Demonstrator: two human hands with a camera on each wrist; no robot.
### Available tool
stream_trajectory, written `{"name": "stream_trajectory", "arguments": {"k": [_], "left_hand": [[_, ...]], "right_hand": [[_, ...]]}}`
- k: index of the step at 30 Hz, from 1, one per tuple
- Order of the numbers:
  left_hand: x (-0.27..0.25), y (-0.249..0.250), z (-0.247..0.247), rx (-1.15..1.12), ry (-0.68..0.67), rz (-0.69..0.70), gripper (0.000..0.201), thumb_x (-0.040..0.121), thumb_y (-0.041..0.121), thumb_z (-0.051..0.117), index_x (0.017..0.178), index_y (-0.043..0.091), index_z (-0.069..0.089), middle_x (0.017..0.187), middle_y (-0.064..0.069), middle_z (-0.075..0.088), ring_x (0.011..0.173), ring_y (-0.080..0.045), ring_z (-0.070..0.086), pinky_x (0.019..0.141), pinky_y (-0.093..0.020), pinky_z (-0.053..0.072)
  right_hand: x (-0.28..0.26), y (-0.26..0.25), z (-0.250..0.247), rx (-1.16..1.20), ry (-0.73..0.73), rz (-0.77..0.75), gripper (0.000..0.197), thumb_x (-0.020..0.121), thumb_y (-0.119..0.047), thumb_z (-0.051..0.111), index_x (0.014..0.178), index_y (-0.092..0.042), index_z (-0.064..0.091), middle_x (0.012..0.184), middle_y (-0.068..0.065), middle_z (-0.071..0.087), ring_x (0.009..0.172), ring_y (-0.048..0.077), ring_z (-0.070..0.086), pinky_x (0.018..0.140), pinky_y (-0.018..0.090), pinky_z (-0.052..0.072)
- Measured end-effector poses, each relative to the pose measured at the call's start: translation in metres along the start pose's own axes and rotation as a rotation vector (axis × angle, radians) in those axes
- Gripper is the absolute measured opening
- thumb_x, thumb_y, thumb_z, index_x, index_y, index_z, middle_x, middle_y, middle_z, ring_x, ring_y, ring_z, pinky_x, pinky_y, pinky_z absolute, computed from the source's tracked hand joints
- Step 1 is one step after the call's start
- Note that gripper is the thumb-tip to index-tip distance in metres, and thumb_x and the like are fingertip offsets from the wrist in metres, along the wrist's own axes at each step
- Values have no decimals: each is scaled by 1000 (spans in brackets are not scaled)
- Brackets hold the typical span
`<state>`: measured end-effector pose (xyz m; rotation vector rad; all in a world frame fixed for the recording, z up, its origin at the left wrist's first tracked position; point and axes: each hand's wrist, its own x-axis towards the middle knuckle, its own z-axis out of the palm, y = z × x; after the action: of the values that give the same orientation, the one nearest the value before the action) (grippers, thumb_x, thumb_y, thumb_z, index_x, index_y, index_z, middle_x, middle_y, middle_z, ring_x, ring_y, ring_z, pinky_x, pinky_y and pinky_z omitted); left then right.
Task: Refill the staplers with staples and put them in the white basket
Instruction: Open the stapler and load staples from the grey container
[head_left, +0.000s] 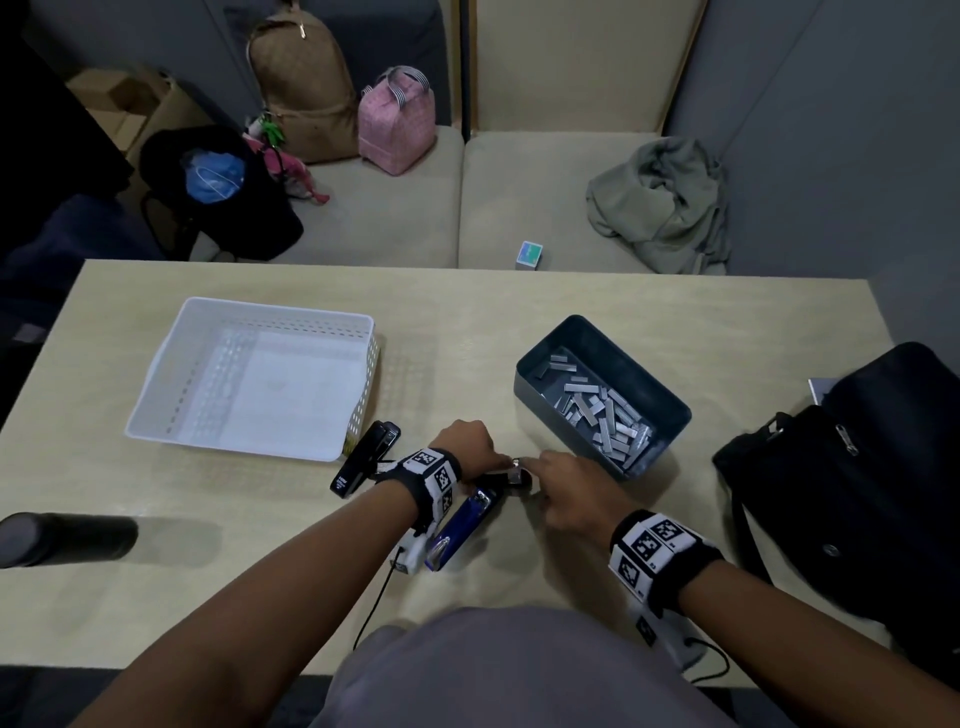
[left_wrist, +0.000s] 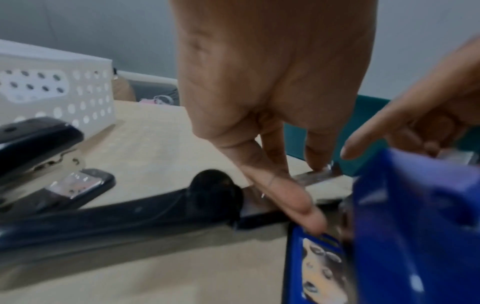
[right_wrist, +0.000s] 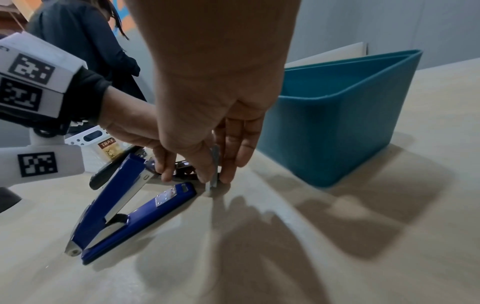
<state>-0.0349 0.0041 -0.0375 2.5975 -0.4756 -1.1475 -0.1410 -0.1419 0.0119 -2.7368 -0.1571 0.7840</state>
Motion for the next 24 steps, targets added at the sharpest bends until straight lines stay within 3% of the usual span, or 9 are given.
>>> {"name": "stream_trajectory", "arguments": {"k": [4, 6, 10, 16, 20, 24], "left_hand": [[4, 9, -6, -102, 69, 28, 40, 81, 41, 66, 76, 1, 73, 65, -11, 68, 69, -31, 69, 62, -32, 56], [7, 14, -5, -169, 80, 39, 35, 78, 40, 70, 73, 5, 74, 65, -11, 73, 61, -26, 72, 64, -37, 61], [11, 18, 6, -222, 84, 56, 28, 74, 36, 74, 69, 8, 71, 67, -9, 74, 57, -24, 72, 63, -41, 62], [12, 17, 10, -178, 95, 81, 36, 71, 48, 73, 69, 13, 68, 72, -8, 72, 65, -25, 70, 67, -38, 61], [10, 19, 10, -102, 111, 100, 49, 68, 61, 71, 72, 13, 65, 72, -3, 66, 71, -21, 63, 63, -29, 50], [7, 22, 10, -69, 113, 94, 39, 72, 55, 70, 73, 17, 62, 73, 0, 62, 72, -20, 58, 63, -26, 39]], "right_hand": [[0, 5, -5, -23, 4, 10, 56, 81, -16, 58, 136, -22, 44, 104, 8, 60, 93, 30, 63, 76, 37, 52], [1, 6, -7, -22, 17, 22, 58, 81, -15, 57, 137, -22, 43, 104, 8, 60, 93, 30, 63, 76, 38, 53], [-1, 8, -10, -15, 24, 64, 41, 81, -15, 58, 122, -16, 52, 104, 8, 60, 95, 29, 63, 78, 38, 53], [-3, 12, -5, 10, 56, 67, 35, 80, -19, 58, 115, -15, 57, 105, 6, 61, 94, 28, 64, 79, 37, 53], [-8, 15, 1, 41, 97, 72, 36, 82, -21, 62, 118, -16, 59, 108, 4, 62, 95, 25, 64, 81, 35, 53], [-11, 16, 3, -5, 72, 38, 41, 86, -21, 57, 127, -18, 53, 117, 4, 59, 97, 28, 65, 83, 39, 55]]}}
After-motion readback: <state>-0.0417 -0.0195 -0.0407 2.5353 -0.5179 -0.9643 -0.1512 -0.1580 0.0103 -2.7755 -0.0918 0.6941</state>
